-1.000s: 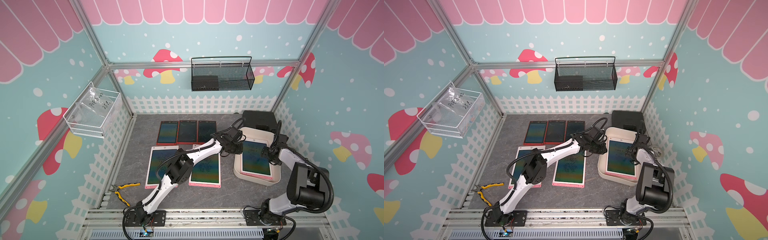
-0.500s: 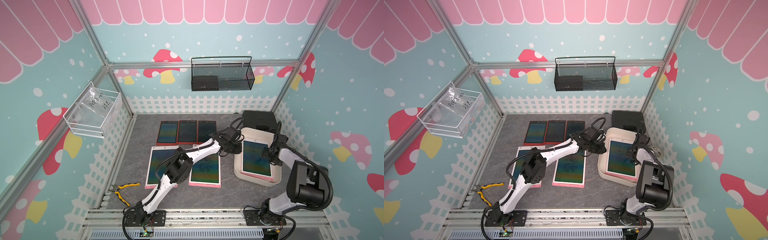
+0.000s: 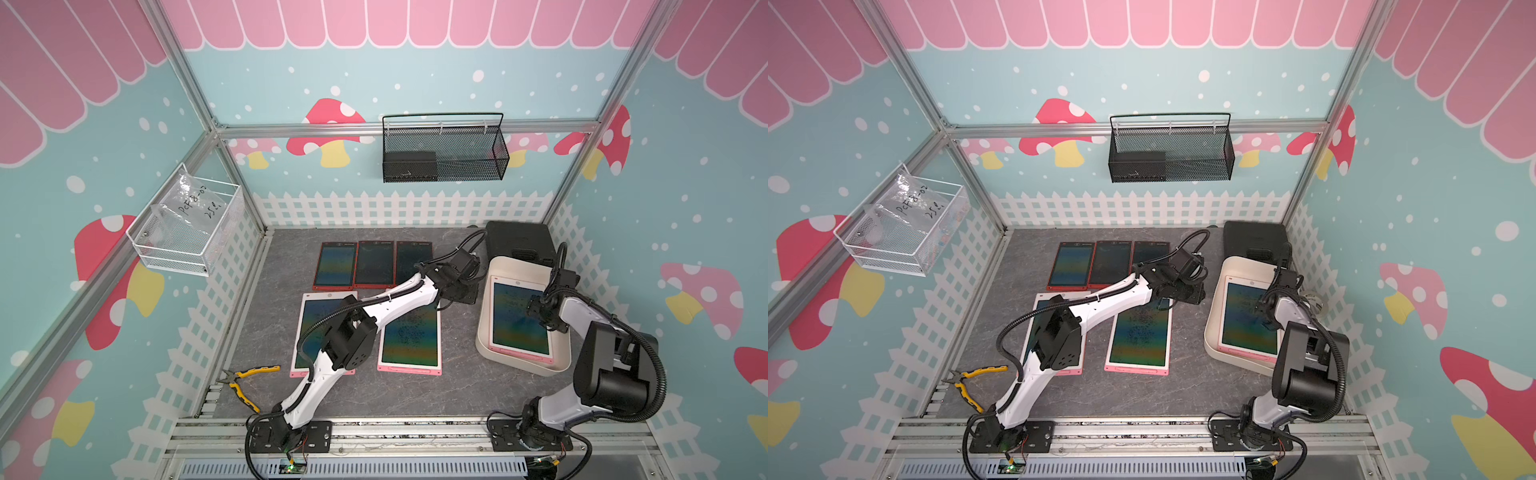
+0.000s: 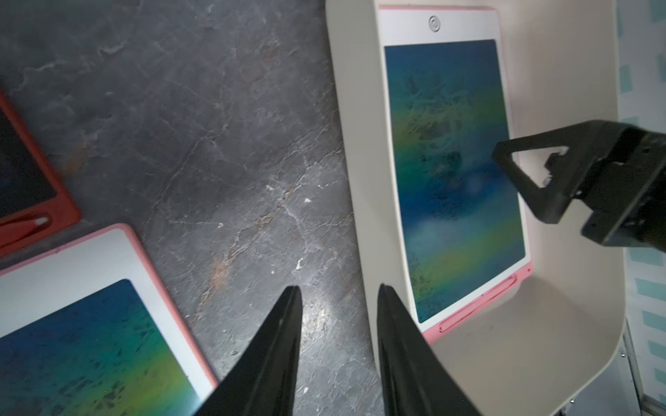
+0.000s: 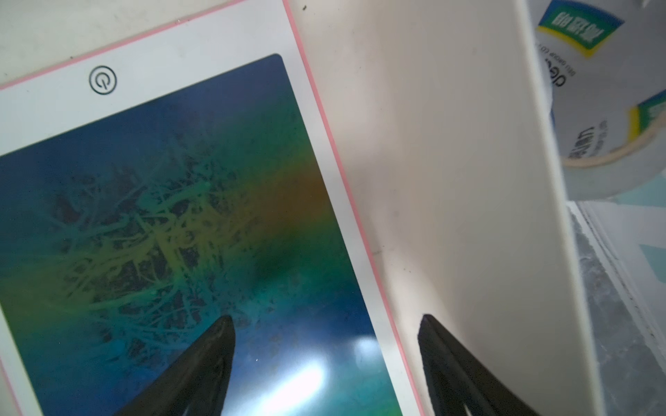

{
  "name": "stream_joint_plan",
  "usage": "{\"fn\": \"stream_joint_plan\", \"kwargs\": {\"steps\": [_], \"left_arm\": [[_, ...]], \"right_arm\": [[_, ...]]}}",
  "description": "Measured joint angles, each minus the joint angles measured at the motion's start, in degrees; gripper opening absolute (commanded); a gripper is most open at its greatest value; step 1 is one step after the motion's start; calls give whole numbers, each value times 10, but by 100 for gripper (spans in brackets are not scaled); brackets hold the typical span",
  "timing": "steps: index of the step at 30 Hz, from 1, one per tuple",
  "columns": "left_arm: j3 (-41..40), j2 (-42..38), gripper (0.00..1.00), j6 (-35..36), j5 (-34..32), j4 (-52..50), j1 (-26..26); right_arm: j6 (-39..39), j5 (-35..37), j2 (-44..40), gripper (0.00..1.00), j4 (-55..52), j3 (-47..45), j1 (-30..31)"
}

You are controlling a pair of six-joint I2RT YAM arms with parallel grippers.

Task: Take out the writing tablet from the storage box
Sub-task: Pick up the writing tablet from the storage box.

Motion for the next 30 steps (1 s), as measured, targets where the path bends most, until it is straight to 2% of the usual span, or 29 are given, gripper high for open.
{"fn": "stream_joint_plan", "kwargs": {"steps": [20,30], "left_arm": [[50,35,39,-6,20,-16,-23],[139,97,39,-6,19,-44,-35]], "right_arm": [[0,-7,-49,82,5,-9,0],[0,-17,-65,82,7,-19,0]]}}
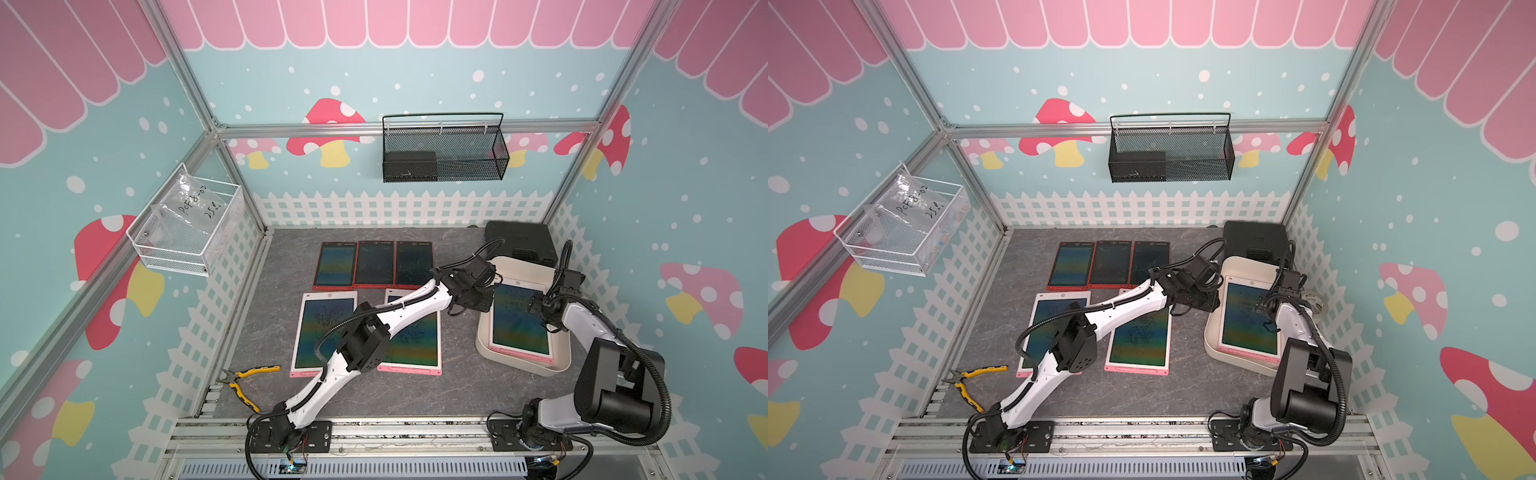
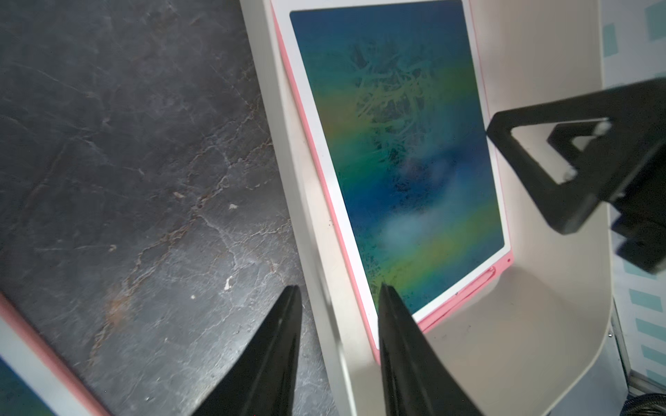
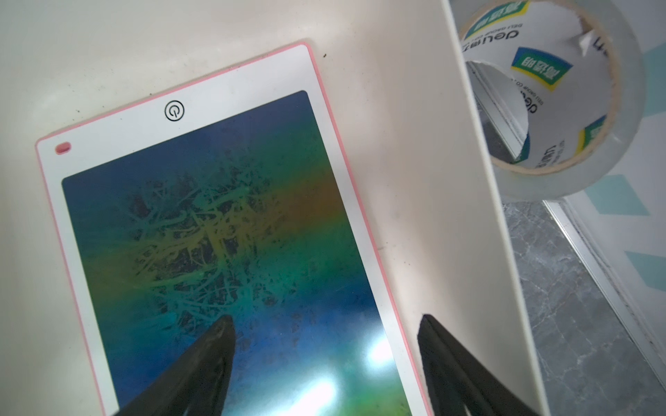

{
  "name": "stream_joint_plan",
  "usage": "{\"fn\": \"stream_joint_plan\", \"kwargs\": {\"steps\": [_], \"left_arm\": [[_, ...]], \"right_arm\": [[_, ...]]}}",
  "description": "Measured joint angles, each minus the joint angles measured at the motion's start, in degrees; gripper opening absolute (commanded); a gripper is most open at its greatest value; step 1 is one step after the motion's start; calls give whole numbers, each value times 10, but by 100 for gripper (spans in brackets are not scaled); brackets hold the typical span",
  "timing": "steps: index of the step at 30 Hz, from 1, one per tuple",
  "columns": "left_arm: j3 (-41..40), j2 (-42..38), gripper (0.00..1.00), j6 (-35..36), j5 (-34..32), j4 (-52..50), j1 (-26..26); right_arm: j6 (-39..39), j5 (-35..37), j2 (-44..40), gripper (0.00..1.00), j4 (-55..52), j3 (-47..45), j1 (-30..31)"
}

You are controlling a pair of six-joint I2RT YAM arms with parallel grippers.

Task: Take out the writing tablet from the storage box
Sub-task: Pick up the writing tablet from the storage box.

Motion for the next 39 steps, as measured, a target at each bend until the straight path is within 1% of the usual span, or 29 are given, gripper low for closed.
{"fn": "stream_joint_plan", "kwargs": {"steps": [3,5,12,16,20,24,29,35,39], "left_arm": [[14,23,39,0,-2,-13,-1],[15,32,36,-2,-3,-21,-1],[22,37,13,-10,-8,-29,2],[-7,28,6,-17,-9,-15,15],[-59,2,4,-19,0,18,24],[-85,-12,0,-20,0,33,26],[-119,-29,0,-31,-1,54,25],[-213,-76,0,-63,1,121,25],[-247,-92,0,-75,7,148,27]], "right_arm": [[0,0,-9,82,1,0,0],[0,0,-12,82,2,0,0],[0,2,-12,82,2,-1,0],[0,2,-12,82,2,-3,0],[0,-1,-12,82,2,-3,2],[1,-1,-12,82,-2,-3,2],[7,12,-3,81,-15,2,3],[14,29,45,81,-21,13,14],[20,35,49,81,-25,13,18]]}}
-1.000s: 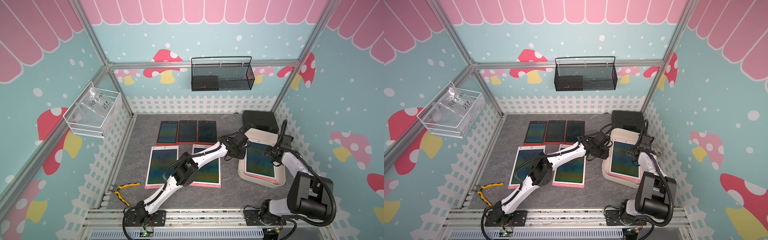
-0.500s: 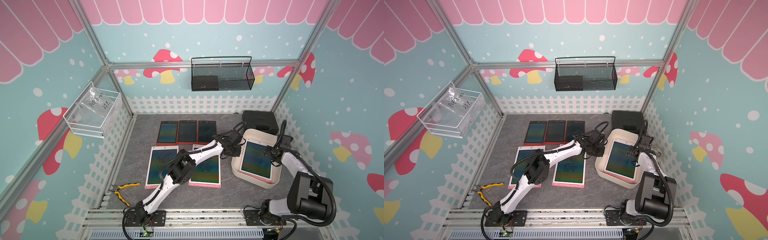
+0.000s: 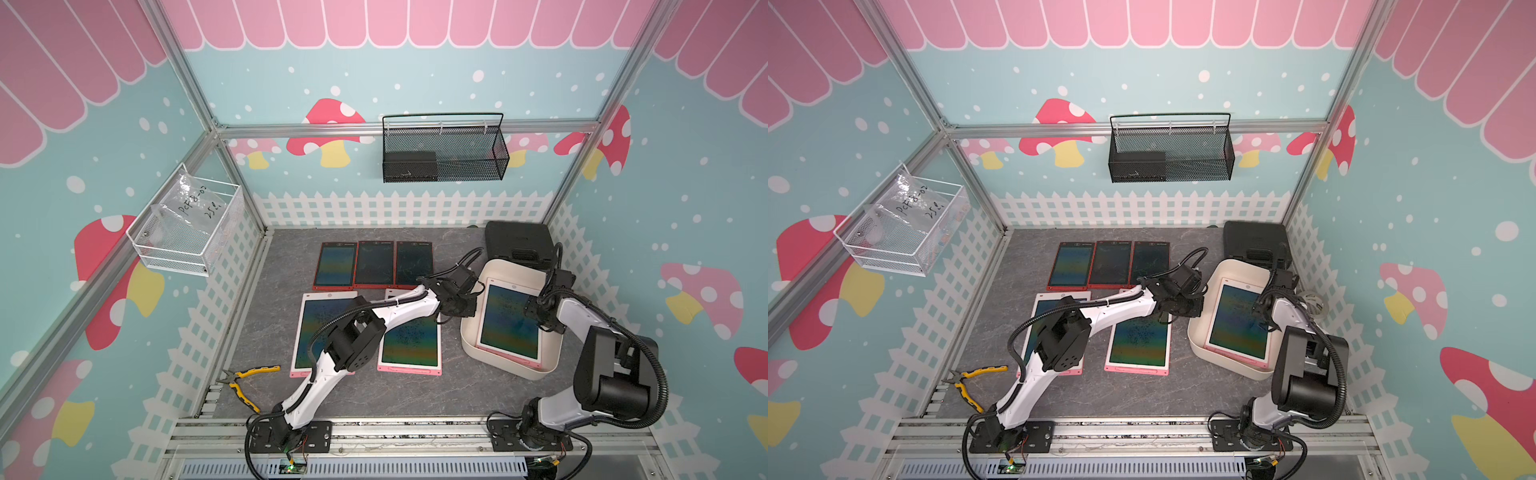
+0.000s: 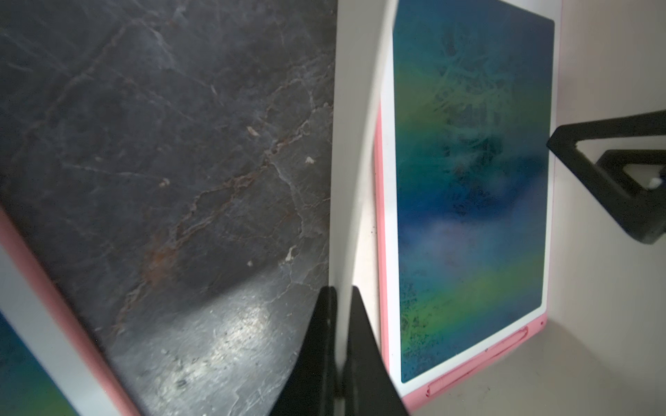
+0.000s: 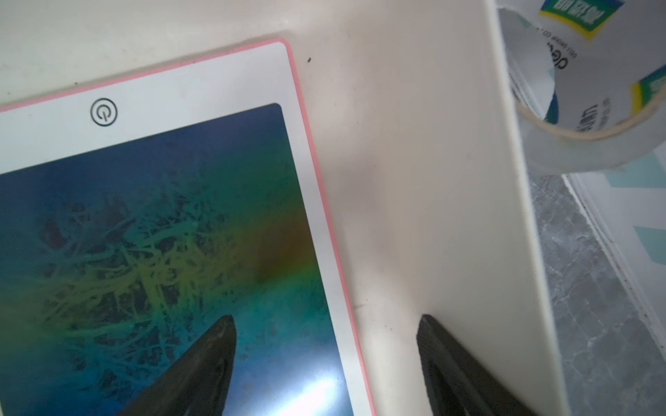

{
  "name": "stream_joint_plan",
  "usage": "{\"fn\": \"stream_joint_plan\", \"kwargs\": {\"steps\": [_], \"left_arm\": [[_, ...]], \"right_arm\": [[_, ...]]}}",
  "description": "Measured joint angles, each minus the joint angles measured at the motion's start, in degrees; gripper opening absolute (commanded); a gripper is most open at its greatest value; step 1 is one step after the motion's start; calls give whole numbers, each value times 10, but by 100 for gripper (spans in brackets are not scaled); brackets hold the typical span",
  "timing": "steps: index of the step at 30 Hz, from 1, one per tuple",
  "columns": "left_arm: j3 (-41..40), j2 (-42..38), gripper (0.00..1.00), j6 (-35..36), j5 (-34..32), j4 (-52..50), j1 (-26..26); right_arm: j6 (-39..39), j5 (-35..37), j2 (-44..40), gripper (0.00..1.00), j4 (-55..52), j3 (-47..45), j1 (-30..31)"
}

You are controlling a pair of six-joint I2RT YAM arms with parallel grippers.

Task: Take out the writing tablet from the storage box
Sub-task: Pick up the writing tablet from the storage box.

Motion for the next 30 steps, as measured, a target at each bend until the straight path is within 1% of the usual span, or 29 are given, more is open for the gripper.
{"fn": "stream_joint_plan", "kwargs": {"steps": [5,10,16,26,30], "left_arm": [[-11,-2,0,-7,16,14,6],[-17,-2,0,-11,32,26,10],[-19,-2,0,-15,41,30,12],[-20,-2,0,-15,47,34,23],[-20,-2,0,-15,47,34,27]], "right_arm": [[3,0,6,81,1,0,0],[5,-1,33,82,6,0,2],[5,-17,51,82,46,-1,4],[-10,-114,53,81,108,-17,-2],[-11,-164,40,81,121,-22,-2]]}}
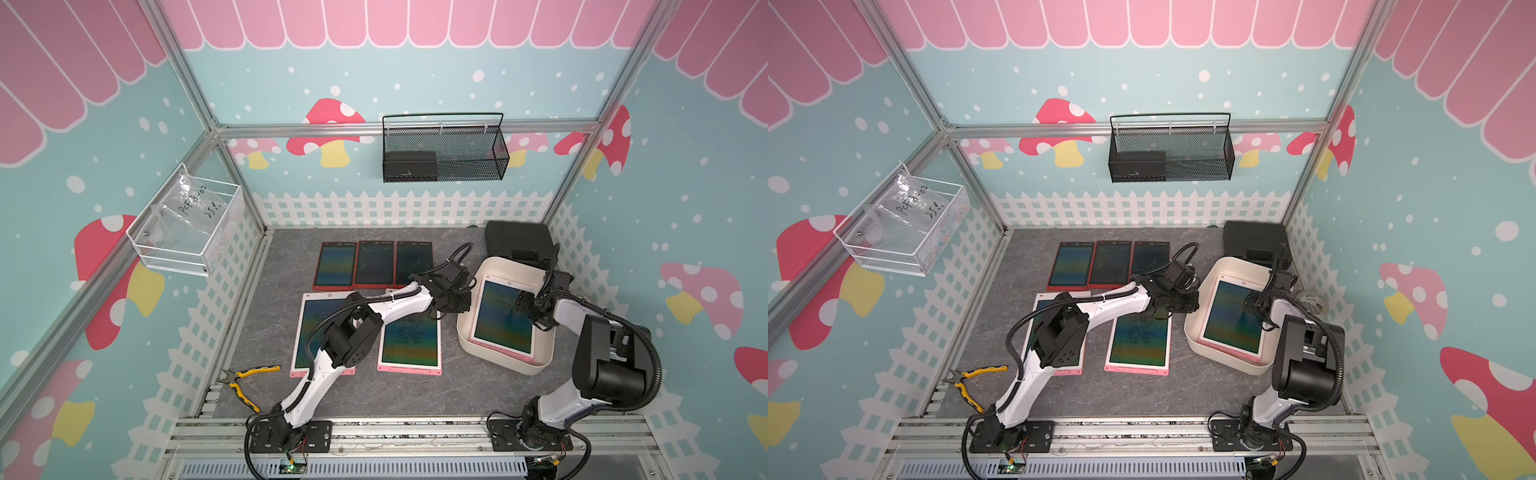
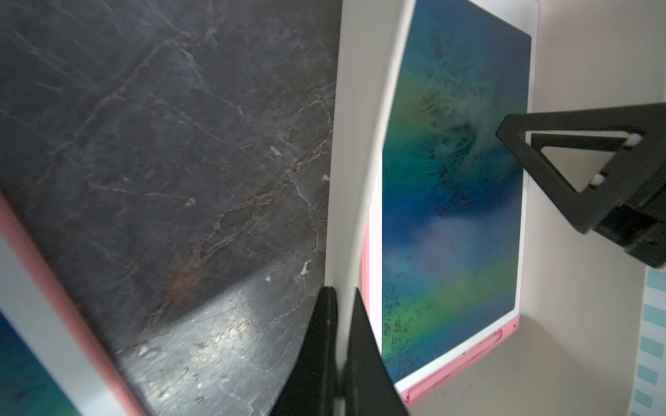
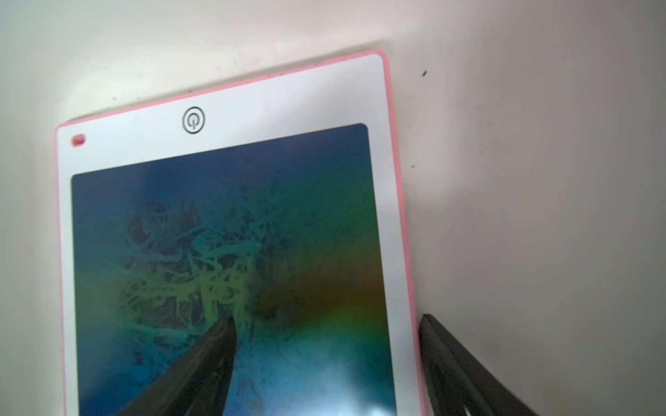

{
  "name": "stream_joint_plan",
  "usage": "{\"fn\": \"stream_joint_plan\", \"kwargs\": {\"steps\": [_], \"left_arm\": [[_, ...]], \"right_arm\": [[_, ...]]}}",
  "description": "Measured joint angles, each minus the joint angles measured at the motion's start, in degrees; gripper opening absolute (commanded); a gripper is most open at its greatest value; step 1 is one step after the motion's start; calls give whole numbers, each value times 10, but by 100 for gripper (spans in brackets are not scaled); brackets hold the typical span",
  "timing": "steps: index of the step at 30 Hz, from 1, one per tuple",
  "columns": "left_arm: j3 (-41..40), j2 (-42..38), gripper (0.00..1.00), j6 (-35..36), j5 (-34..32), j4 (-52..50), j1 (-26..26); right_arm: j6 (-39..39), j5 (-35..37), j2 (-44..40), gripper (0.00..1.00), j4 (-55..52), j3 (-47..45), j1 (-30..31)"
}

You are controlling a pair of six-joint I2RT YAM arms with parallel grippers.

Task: Take out the writing tablet from the storage box
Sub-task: Pick up the writing tablet from the storage box.

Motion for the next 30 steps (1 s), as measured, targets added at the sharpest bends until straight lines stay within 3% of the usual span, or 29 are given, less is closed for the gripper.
{"fn": "stream_joint_plan", "kwargs": {"steps": [14,16,30], "left_arm": [[5,4,0,0,0,-2,3],[6,5,0,0,-1,-3,3],[14,9,0,0,-7,-12,3]], "right_arm": [[-9,-80,-20,78,6,-12,-12],[-10,-86,-28,74,9,-18,-14],[17,-190,-124,68,38,-47,-49]]}}
